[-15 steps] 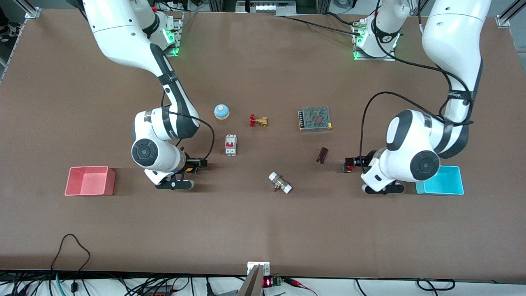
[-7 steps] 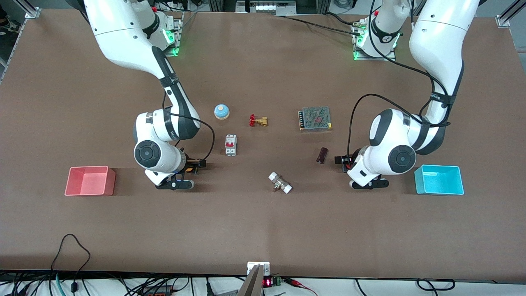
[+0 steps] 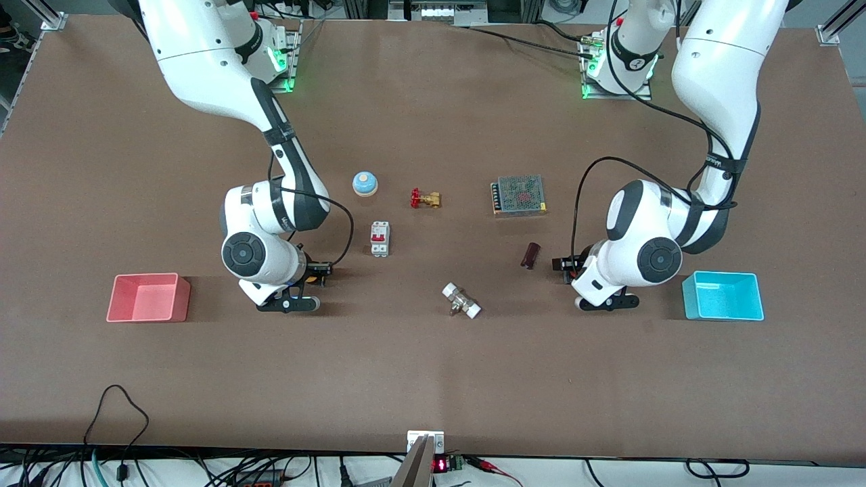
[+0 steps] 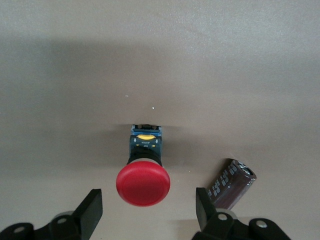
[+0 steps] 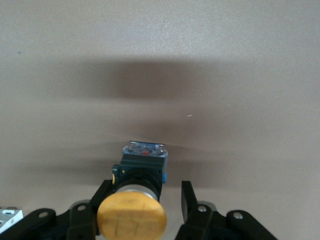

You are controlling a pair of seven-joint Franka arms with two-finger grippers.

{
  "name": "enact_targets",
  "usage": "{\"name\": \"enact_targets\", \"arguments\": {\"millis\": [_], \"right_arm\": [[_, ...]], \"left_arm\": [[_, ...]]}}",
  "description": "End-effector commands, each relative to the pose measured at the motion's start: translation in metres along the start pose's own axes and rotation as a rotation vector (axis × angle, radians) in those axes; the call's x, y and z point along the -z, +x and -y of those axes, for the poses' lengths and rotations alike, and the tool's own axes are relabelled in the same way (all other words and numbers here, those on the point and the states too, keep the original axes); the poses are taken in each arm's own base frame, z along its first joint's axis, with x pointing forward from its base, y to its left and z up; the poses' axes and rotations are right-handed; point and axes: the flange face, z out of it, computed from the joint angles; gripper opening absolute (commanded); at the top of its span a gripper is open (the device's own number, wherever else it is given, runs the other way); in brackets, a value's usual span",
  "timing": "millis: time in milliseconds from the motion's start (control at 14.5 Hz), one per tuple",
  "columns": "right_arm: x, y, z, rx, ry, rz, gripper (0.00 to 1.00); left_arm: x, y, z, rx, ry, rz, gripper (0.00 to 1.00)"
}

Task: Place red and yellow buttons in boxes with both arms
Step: 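Lower both grippers and close them on the yellow and red buttons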

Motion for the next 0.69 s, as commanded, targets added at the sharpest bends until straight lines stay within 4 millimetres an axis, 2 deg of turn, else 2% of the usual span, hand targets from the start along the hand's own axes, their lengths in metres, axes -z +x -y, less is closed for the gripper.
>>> {"name": "enact_targets", "arguments": {"millis": [0,206,344,412,550,619], "right_arm": [[0.001,0.004,0.004,-0.005,-0.012,-0.013,0.46],[0.002,0.006,0.0,-0.009,-0.01,-0.013,0.33],[0.003,0.006,-0.001,-0.004,-0.01,-0.015,0.28],[0.008,0.007,-0.001,0.002,-0.007,-0.023,0.27],[0.037,0.019,-0.002,0.011,0.005,-0.064,0.26],[0.043,0.021,-0.006,0.003,0.009,-0.066,0.27]], "left_arm": [[0.001,0.001,0.001,0.011,-0.006,-0.013,0.72],[0.001,0.002,0.002,0.012,-0.006,-0.016,0.66],[0.002,0.003,0.002,0.014,-0.006,-0.019,0.64],[0.003,0.005,0.002,0.013,-0.01,-0.035,0.64],[-0.007,0.01,0.003,0.017,-0.015,-0.05,0.64],[-0.005,0.009,0.002,0.015,-0.016,-0.053,0.63]]}}
